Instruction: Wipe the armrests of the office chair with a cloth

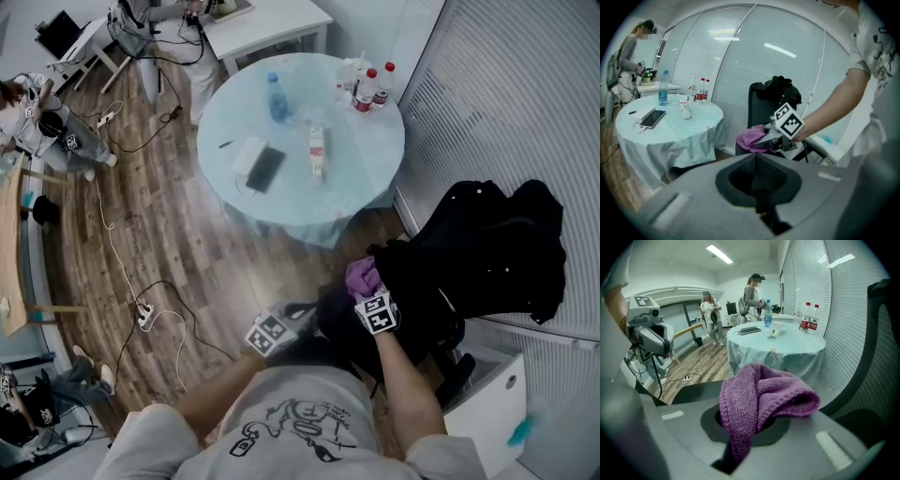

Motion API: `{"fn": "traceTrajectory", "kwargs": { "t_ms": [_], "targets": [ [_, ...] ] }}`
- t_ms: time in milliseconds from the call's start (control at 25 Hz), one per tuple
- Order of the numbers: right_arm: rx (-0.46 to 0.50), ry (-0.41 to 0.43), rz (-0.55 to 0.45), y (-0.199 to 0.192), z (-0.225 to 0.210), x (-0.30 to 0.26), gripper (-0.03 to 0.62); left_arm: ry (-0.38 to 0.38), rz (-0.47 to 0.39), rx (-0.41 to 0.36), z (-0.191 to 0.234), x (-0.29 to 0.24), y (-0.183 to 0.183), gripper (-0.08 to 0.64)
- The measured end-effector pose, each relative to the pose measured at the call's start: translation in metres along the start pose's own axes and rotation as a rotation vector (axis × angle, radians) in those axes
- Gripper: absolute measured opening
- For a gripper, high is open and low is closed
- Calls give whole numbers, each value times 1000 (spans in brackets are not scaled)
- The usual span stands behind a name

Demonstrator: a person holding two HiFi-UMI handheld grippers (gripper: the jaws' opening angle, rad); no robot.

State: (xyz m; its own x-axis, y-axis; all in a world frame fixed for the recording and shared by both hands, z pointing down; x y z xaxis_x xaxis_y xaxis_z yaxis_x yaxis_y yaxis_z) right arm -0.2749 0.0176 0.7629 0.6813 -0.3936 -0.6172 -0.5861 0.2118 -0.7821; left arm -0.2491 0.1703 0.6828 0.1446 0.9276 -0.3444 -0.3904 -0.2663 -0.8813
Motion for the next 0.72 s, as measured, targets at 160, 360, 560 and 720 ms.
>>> {"fn": "traceTrajectory", "kwargs": {
  "t_ms": [160, 360, 560, 720],
  "targets": [
    [-14, 27, -7, -6, 35, 4, 29, 3, 3, -3, 1, 1, 1, 0],
    [12, 98, -23, -9, 85, 10, 29, 2, 2, -11, -1, 3, 1, 0],
    [68, 202, -21, -16, 135, 16, 29, 1, -1, -13, -2, 5, 0, 1],
    [123, 249, -16, -20, 153, 17, 29, 0, -2, -12, -2, 5, 0, 0]
  ]
}}
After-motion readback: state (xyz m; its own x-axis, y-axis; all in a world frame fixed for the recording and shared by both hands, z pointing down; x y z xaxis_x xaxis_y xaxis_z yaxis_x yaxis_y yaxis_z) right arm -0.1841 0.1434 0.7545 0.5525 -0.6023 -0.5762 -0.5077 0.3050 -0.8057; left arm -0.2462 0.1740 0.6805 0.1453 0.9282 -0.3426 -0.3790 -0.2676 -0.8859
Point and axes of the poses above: the fingertips, and each gripper's own axes: x backward along the fingers, z to its left, y out of its top, the point moved 3 cm from there along x, backward along the fingers, and after that the axes turned 12 degrees about -z, right-handed, at the moved point
